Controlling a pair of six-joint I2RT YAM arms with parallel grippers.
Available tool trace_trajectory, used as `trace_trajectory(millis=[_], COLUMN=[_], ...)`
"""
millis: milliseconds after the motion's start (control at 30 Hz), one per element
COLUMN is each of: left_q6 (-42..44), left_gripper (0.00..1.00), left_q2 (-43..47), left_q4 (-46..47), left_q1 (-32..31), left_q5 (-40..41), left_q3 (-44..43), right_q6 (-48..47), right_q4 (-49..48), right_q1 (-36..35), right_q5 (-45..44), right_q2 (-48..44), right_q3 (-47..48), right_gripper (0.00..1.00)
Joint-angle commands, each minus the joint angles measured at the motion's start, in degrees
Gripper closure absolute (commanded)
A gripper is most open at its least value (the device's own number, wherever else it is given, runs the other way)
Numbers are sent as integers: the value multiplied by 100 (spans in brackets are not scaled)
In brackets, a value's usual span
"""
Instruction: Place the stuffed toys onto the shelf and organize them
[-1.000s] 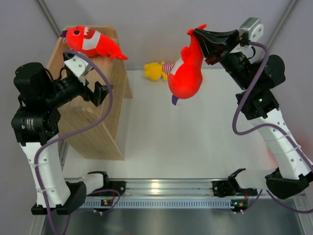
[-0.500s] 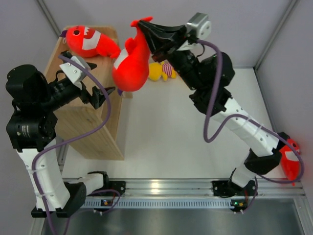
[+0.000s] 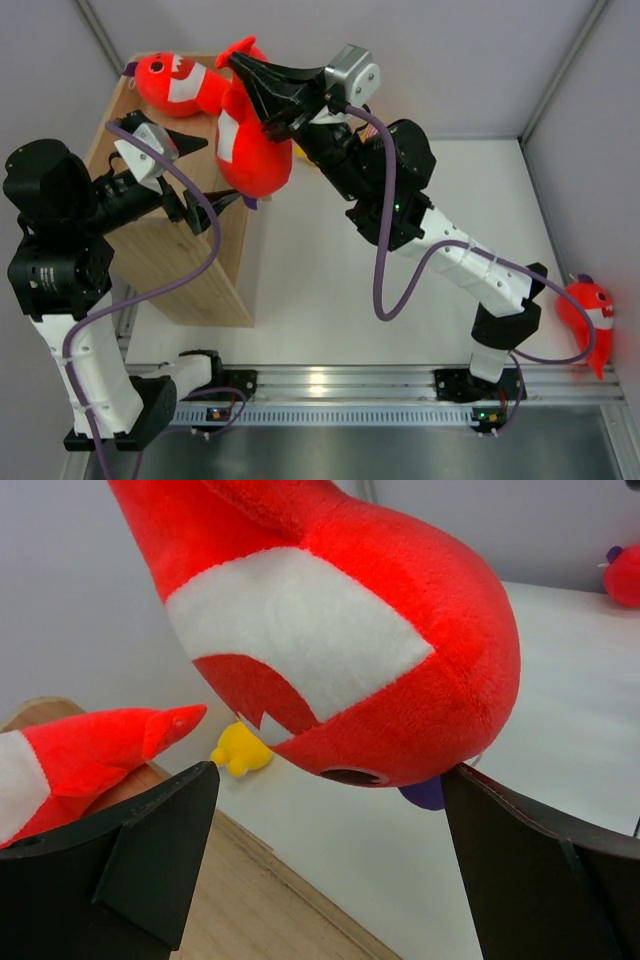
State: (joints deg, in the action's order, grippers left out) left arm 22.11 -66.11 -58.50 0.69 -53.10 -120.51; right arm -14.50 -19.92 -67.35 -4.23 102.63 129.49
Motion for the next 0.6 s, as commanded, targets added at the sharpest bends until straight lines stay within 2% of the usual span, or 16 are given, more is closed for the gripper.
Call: trace_trajectory(millis=[0,100,267,400,433,567], left_q6=[-154,-251,-312,-426,-444,-1040], left_gripper=[1,1,1,1,1,1], left_q2=[62,98,71,54,45,-25], left_q4=[348,339,348,339,418,901], left_q1=[-7,-7,-7,-7,-16,-16], left_q5=[-569,-912,-895,-360,15,862], left_q3=[44,115,1,-130,-122,-43], right_q6=[-342,-501,-448,-326,-264,-150], right_q4=[-231,-240,-249,-346,-380,-504], right_q1=[-103,-103,-120,-120,-146,-340], right_q5=[-315,-386,-429,-781,-799,-747], right_q2=[-33,-41,-59,-24,-32,64], right_q3=[208,208,217,199,156,67], right_gripper=[100,100,100,100,100,100])
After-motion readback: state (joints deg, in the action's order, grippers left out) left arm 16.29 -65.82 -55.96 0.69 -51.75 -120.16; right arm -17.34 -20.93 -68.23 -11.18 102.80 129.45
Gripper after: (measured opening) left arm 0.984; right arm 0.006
